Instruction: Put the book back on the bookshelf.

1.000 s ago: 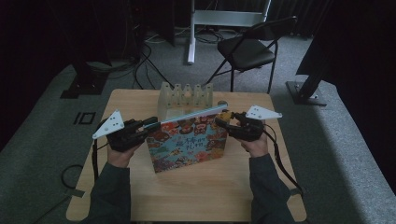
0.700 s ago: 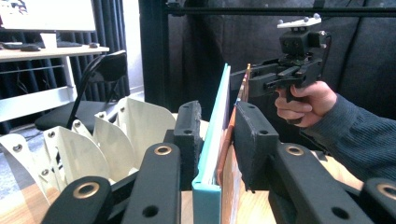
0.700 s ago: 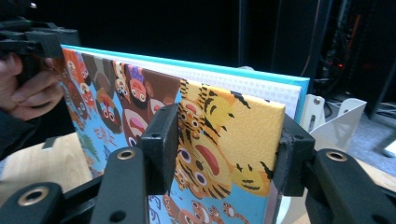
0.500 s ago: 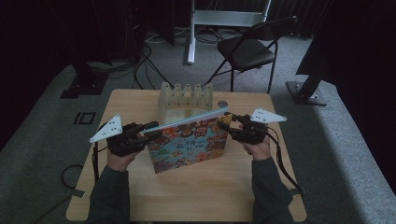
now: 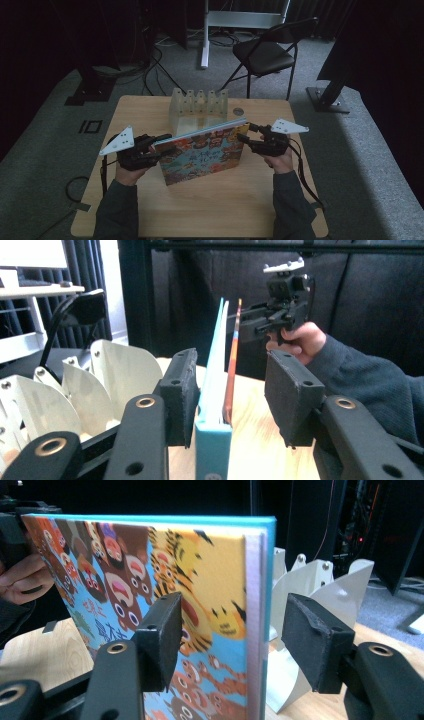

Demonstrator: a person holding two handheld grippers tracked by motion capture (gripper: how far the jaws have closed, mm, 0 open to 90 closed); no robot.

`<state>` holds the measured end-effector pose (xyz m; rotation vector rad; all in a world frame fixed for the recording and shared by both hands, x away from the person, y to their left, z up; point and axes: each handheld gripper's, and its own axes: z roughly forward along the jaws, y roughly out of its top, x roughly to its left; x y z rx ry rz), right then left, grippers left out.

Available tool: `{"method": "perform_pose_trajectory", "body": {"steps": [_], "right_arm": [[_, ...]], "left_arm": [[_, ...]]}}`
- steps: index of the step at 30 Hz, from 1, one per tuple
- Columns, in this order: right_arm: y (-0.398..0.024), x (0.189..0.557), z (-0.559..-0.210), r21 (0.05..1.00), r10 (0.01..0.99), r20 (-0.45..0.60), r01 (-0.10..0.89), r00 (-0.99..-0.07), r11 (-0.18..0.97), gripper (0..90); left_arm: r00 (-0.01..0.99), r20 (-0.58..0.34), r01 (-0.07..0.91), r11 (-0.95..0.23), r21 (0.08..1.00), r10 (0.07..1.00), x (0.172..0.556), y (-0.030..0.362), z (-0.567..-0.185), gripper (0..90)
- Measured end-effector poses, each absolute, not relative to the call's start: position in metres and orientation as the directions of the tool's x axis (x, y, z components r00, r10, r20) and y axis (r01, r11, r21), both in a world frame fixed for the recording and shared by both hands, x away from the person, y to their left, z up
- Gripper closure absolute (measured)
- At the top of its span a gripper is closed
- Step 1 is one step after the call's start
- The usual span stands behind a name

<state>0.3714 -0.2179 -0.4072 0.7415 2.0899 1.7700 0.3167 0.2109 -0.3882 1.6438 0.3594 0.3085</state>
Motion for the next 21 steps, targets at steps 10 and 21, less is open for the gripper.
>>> {"method": "perform_pose_trajectory", "body": {"steps": [10,21], "right_arm": [[-0.227,0.371,-0.419,0.969,0.574,0.107,0.214,-0.812,0.121,40.3],[-0.235,0.372,-0.427,0.963,0.604,0.109,0.234,-0.79,0.133,40.3]], "left_arm": [[0.909,-0.015,0.055,-0.083,0.995,0.417,0.315,0.211,-0.393,57.6],[0.91,-0.034,0.067,-0.064,0.996,0.413,0.316,0.213,-0.397,60.2]]}}
